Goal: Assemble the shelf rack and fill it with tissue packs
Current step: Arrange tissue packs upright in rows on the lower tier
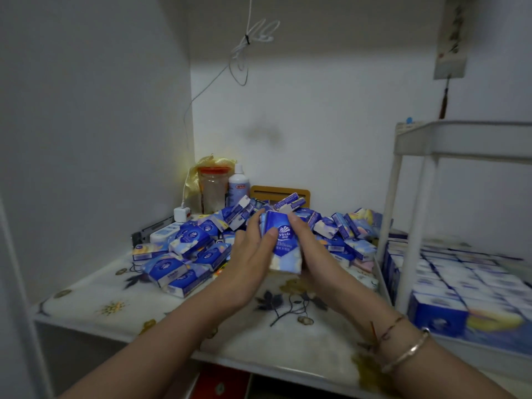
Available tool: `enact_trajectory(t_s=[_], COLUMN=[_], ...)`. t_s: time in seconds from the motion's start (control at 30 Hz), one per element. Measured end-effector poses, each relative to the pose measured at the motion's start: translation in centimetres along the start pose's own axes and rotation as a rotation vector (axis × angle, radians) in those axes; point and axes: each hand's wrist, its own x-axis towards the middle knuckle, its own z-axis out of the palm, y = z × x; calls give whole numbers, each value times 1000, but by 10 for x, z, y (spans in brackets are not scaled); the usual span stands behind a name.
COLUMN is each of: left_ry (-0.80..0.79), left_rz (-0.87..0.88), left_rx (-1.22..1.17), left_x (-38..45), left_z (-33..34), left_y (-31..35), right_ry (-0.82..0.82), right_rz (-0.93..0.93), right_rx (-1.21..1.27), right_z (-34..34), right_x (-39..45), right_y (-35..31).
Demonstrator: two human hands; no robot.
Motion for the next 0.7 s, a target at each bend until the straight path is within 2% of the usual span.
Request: enact_trajectory(t_s=[0.13,0.23,0.37,0.43,0.53,0.7], left_ry=[1,7,-189,-297,-415,-452], left_rz=[205,352,429,426,423,482], left_rx=[198,299,260,178,170,312], left_x=[-18,-30,-50,-60,-67,-40], left_z=[13,33,69,87,122,186], left_y=[29,55,88,102,119,119], right_ry=[-68,-15,112,201,433,747], right_rz=[-60,-120,-166,-212,-244,-145], right_rx=[44,-33,-160,-142,-145,-442], right_z=[-17,-36,-77,-103,-152,-234], right_x=[-47,-85,-137,-154,-180,-206], right_y=[-27,-47,-72,-80,-92,-100])
